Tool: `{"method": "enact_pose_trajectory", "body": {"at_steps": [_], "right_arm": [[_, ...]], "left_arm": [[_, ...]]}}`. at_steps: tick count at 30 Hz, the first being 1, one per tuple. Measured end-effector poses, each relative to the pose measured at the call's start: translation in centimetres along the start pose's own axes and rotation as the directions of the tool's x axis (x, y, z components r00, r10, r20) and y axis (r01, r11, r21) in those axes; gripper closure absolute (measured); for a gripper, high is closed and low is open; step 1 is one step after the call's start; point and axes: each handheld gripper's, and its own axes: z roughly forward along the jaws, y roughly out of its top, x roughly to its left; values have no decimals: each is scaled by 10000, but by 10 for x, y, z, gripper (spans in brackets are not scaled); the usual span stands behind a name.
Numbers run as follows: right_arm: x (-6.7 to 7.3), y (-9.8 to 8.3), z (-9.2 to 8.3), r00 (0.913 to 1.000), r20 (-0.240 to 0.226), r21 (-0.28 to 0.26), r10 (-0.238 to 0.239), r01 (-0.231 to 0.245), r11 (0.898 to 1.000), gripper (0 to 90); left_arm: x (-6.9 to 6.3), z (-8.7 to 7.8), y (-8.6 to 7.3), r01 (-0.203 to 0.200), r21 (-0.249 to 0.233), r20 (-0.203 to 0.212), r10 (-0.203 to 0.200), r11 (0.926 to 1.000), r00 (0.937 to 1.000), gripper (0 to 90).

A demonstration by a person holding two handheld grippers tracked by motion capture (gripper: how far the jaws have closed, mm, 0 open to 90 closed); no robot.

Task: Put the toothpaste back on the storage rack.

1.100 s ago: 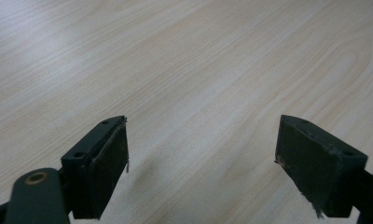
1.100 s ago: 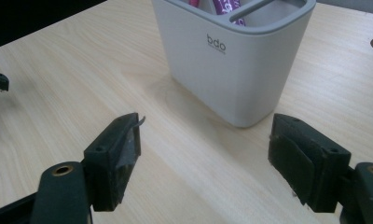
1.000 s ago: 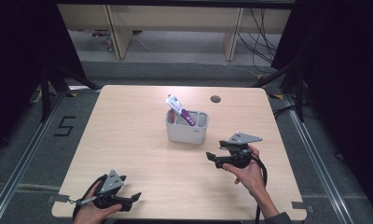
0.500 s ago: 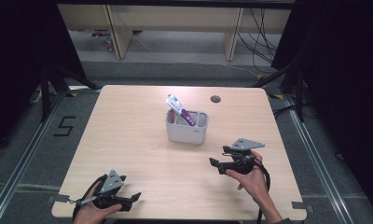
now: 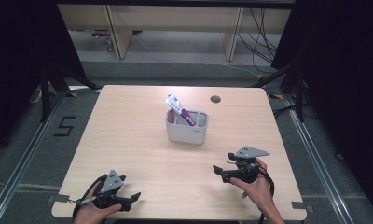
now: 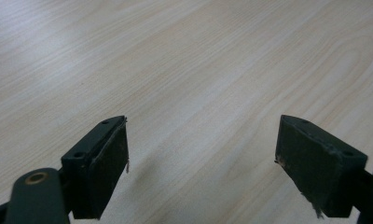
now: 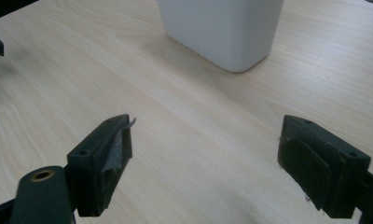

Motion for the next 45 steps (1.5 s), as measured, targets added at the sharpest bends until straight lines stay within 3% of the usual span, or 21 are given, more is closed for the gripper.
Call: {"method": "enact_pose_trajectory", "body": {"at_steps": [1,3,4,5,8,10,11,17,18,19,22,23,26,30,32,34,39,40,42,43,45], "right_arm": [[3,-3,0,9993,-45,16,378,-378,9993,185],[1,-5,-2,9999,127,74,17,-18,10000,185],[3,-8,-3,9996,24,181,289,-290,9994,185],[1,-9,-3,9999,142,89,-45,44,10000,184],[4,-14,-5,9994,27,186,345,-345,9992,185],[2,-17,-6,9999,125,157,90,-92,9998,185],[3,-19,-7,9995,9,238,307,-307,9992,185],[2,-27,-11,9998,56,226,181,-183,9996,181],[4,-28,-13,9989,10,314,474,-475,9984,180],[2,-29,-13,9996,-33,283,271,-270,9992,180],[4,-33,-15,9990,-4,360,448,-447,9984,178],[3,-33,-15,9999,7,306,171,-171,9994,178],[6,-37,-18,9985,2,323,539,-539,9980,178],[6,-41,-23,9996,142,374,246,-251,9990,177],[10,-44,-24,9984,30,411,561,-562,9976,177],[9,-47,-26,9996,144,456,258,-265,9986,177],[14,-53,-30,9991,89,684,418,-424,9968,176],[13,-54,-31,9997,186,634,128,-139,9979,176],[17,-56,-31,9985,72,729,544,-548,9958,176],[15,-56,-32,9999,82,620,73,-78,9980,176],[17,-58,-31,9997,-8,614,228,-227,9979,176]], "left_arm": [[0,-1,0,-14,100,38,14,9999,10000,166],[-1,0,0,18,-39,-31,-18,10000,10000,166],[0,0,0,11,-13,-33,-11,10000,10000,166],[-1,0,0,12,-20,-34,-12,10000,10000,166],[0,0,-1,17,-13,-38,-17,10000,10000,166],[0,1,-1,29,-2,-46,-29,10000,10000,166],[-1,2,-1,110,-119,-47,-110,9999,9999,166],[-1,1,-1,82,-28,-72,-82,10000,9999,166],[-1,1,-1,110,-61,-55,-110,9999,9999,166],[-1,1,-1,101,-53,-59,-101,9999,9999,166],[-1,1,-1,103,-59,-45,-103,9999,9999,166],[-1,1,-1,100,-55,-45,-100,9999,9999,166],[-1,1,-2,130,-63,-51,-131,9999,9999,166],[-1,0,-2,73,-1,-61,-73,10000,10000,166],[-1,0,-2,68,-3,-68,-68,10000,10000,166],[-1,0,-2,69,-9,-67,-69,10000,10000,166],[-1,0,-2,77,7,-62,-77,10000,10000,166],[-1,0,-2,73,8,-63,-73,10000,10000,166],[-1,0,-2,62,14,-64,-62,10000,10000,166],[-1,0,-2,57,13,-66,-57,10000,10000,166],[-1,0,-2,48,14,-71,-48,10000,10000,166]]}}
